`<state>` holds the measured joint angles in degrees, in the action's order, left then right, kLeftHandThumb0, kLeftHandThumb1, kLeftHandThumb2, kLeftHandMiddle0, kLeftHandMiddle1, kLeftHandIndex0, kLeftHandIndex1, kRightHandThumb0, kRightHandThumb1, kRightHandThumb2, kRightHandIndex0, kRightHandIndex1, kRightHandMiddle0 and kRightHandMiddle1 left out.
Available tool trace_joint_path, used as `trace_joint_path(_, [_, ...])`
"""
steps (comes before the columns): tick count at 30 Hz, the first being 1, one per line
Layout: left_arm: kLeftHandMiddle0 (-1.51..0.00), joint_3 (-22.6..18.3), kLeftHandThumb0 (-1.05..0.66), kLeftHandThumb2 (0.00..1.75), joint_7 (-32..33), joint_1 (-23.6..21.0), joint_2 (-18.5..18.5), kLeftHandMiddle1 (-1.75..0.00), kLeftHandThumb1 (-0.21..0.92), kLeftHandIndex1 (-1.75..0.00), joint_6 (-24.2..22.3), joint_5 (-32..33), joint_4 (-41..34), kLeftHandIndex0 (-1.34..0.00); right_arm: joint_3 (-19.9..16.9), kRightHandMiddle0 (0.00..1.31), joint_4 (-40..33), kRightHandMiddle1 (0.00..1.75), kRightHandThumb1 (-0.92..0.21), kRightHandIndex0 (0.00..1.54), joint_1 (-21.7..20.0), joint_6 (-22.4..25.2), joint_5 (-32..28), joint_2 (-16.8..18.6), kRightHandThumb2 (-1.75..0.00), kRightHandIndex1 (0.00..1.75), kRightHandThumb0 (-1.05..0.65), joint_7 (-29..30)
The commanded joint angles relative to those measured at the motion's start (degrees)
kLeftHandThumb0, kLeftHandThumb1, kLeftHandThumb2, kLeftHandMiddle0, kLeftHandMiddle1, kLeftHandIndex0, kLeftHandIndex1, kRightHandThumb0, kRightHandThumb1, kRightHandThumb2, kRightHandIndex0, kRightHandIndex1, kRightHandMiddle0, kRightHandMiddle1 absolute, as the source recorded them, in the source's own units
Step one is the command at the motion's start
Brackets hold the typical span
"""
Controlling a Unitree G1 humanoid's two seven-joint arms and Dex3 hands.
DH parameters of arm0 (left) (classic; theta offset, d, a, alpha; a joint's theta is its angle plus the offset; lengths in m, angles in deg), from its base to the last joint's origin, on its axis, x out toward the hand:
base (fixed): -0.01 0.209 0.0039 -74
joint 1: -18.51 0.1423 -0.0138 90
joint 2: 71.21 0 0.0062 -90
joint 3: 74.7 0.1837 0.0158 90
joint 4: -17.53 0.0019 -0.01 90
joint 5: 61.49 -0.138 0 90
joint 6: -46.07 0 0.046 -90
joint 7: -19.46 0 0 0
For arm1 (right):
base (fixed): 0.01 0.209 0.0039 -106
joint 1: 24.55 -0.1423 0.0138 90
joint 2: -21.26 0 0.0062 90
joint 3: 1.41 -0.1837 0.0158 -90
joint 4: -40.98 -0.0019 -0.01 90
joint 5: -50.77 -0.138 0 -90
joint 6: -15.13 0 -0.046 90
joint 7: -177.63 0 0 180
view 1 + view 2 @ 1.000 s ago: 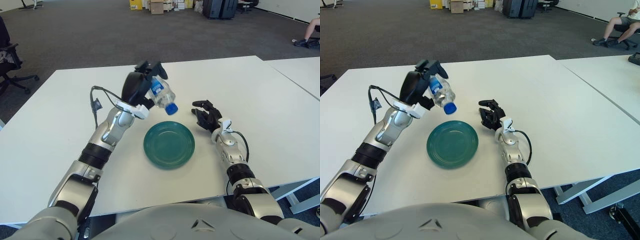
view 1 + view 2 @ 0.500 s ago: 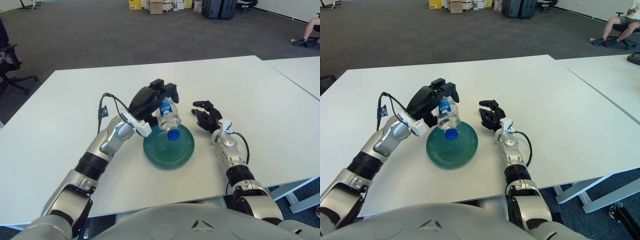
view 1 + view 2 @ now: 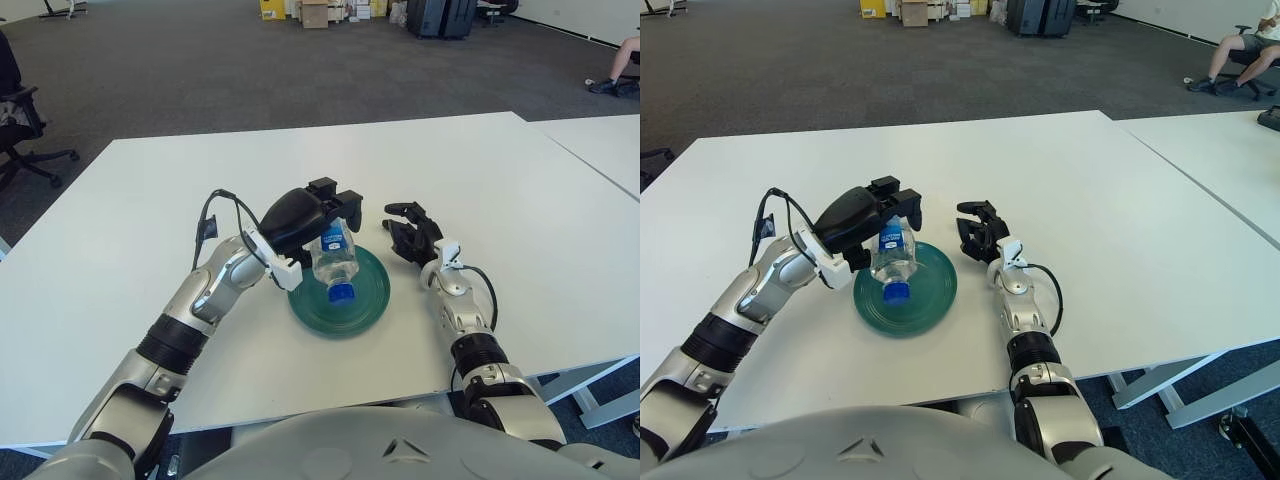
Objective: Put the bottle into the plate.
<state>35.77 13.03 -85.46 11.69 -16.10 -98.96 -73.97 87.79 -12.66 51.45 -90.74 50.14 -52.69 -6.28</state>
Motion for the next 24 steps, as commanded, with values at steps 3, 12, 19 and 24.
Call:
trace_joint_path(3, [-0.80,-0.38,0.00,1.55,-0.39,-1.58,-0.95,-1.66,0.09,-1.75,-1.11,-2.90,-0.44,-0.56,-0.20,0.20,-0.63,1.08,-0.71,0.44,0.38,1.60,-0.62,0.06,-0.79,0.66,-0.45,-0.60])
trace_joint_path(12, [-0.80,-0.20,0.00,1.54,1.60,-1.12,-0.96,-1.66,0.11,-1.75,-3.56,-10.45,-1.31,-0.54,-0.26,0.18,-0.80,1.09,-0.72,0.40,0.45,2.04,-0.86,0.03,-0.77,0.61,-0.46,-1.16])
trace_joint_path(19, [-0.79,0.12,0.00,1.52,2.39,-1.11,-0.50,-1.66,0.12,-1.75,-5.21,-13.11,-0.49,-0.53,-0.37,0.17,-0.97,1.10,-0.73,0.39,0.55,1.97,-1.30,0.16,-0.75,0.58,-0.47,-1.69])
trace_joint_path(24, [-0.78,0.46,0.00,1.52,3.35,-1.92,-0.29,-1.67,0.12,-1.75,-6.29,-14.32,1.87,-0.53,-0.48,0.16,-1.00,1.10,-0.73,0.38,0.58,1.98,-1.38,0.27,-0.74,0.57,-0.47,-1.78])
